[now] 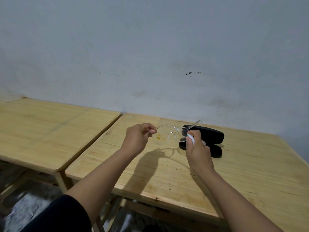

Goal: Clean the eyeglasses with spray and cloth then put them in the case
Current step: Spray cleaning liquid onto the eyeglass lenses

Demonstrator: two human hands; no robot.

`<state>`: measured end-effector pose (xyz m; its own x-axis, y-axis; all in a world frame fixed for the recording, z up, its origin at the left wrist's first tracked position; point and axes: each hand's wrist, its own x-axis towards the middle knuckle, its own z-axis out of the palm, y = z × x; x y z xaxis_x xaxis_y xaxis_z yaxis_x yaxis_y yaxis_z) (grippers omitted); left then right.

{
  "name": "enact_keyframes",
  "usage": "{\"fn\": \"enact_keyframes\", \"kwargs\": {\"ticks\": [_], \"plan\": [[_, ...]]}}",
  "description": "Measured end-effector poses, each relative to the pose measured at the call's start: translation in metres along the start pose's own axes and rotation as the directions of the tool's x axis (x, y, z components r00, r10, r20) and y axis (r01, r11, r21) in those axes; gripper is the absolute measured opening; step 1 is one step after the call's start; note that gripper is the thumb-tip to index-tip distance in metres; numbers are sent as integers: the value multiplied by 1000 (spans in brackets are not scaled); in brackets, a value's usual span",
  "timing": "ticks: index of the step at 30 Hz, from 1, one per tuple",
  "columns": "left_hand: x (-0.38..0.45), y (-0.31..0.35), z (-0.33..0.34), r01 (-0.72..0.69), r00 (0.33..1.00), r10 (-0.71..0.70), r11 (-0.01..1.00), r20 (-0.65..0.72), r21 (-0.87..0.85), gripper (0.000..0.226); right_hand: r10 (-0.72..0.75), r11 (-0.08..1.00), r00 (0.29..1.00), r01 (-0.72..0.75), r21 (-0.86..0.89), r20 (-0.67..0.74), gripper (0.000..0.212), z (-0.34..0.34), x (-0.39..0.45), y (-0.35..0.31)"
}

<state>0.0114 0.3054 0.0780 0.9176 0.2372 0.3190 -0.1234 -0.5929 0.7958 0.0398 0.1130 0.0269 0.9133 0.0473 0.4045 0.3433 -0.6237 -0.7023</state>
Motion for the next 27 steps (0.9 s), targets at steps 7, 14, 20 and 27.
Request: {"fn": "enact_keyframes", "kwargs": {"ticks": [7,14,20,27], "plan": [[0,4,3,-11,1000,11,1000,3,-17,16,-123,990,992,120,-79,-36,31,0,-3,-13],[-2,11,11,-11,999,12,998,30,-58,15,-119,990,983,128,-57,142,36,10,-10,-37],[-2,16,6,-4,999,6,998,34,-58,15,-125,992,991,124,13,56,29,9,-9,-38],[-1,12,-13,10,1000,-10,992,-1,-126,14,350,555,923,-340,759,158,18,-9,-5,-22]]}}
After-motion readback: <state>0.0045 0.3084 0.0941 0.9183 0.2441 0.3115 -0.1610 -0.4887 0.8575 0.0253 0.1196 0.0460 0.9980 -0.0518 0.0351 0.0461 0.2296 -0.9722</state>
